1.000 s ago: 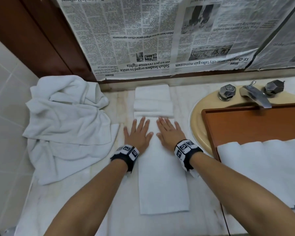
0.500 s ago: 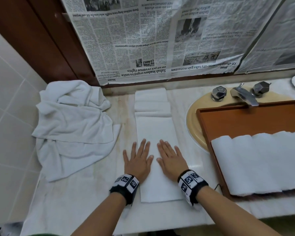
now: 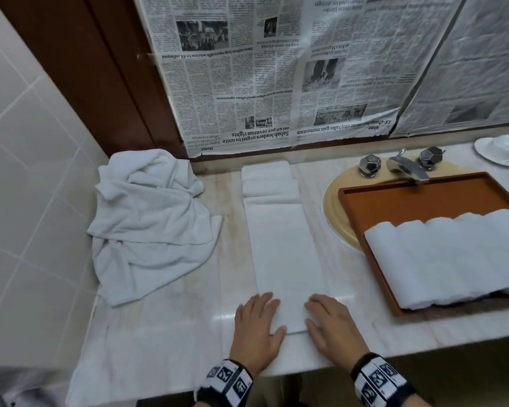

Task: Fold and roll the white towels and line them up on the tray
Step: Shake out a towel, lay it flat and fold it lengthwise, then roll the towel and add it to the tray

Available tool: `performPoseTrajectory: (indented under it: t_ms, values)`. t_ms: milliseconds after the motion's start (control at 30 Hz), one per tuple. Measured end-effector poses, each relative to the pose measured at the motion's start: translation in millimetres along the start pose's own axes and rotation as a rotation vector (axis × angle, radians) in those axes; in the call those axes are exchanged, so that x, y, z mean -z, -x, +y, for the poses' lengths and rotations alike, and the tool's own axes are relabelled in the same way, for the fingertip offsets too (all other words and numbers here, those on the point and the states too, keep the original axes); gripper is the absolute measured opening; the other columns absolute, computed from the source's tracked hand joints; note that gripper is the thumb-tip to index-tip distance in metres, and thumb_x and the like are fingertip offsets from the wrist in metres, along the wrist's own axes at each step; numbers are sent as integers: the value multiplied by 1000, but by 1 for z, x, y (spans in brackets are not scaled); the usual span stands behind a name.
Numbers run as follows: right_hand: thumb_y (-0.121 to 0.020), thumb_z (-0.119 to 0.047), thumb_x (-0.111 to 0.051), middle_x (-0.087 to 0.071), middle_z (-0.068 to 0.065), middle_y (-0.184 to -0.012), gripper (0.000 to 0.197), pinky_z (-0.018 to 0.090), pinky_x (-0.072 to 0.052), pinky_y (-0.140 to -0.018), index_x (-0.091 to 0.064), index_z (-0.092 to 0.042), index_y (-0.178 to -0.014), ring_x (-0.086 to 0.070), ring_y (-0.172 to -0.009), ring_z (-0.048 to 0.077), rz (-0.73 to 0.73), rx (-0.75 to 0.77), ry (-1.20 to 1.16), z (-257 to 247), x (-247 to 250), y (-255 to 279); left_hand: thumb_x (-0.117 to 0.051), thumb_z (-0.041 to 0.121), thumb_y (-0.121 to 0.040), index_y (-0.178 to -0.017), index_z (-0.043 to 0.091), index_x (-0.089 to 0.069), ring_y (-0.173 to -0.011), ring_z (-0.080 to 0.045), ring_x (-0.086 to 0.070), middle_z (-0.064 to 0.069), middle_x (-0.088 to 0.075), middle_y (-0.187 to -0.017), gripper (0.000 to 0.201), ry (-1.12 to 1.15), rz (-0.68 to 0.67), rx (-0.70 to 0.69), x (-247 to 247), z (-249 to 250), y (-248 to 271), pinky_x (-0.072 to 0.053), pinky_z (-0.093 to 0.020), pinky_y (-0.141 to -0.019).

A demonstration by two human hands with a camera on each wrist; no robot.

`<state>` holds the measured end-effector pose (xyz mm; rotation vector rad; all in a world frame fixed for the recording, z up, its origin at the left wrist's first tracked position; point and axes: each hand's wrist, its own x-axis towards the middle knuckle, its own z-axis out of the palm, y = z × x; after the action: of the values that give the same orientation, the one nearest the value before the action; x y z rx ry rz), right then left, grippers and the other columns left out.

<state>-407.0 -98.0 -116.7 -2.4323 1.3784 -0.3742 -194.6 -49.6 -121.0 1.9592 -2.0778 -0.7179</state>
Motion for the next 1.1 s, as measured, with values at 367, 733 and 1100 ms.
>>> performPoseTrajectory:
  t_ms: [367,733,1100]
  values:
    - [-62,-28,-84,-64,-2,-96,35,29,-55,-67,-71,-20,-93,-61,-83,17,-36,103,162,-1,1,16,-51,50,-80,-114,33,-59,-106,-16,-53,12,-56,-116,38,-146,27,-100,5,7,8,-41,-32,-81]
    - [-70,-38,-61,-59,-4,-88,26,25,-52,-61,-65,-23,-90,-57,-77,15,-125,135,183,3,7,4,-49,42,-83,-106,29,-61,-100,-21,-54,10,-57,-105,30,-195,15,81,7,32,-2,-41,-36,-70]
    - [-65,-22,-72,-59,0,-76,16,32,-46,-54,-64,-17,-78,-58,-68,22,-166,91,189,-2,11,-6,-52,55,-84,-120,34,-53,-109,-11,-45,19,-52,-117,42,-33,-25,107,12,34,-3,-43,-35,-84]
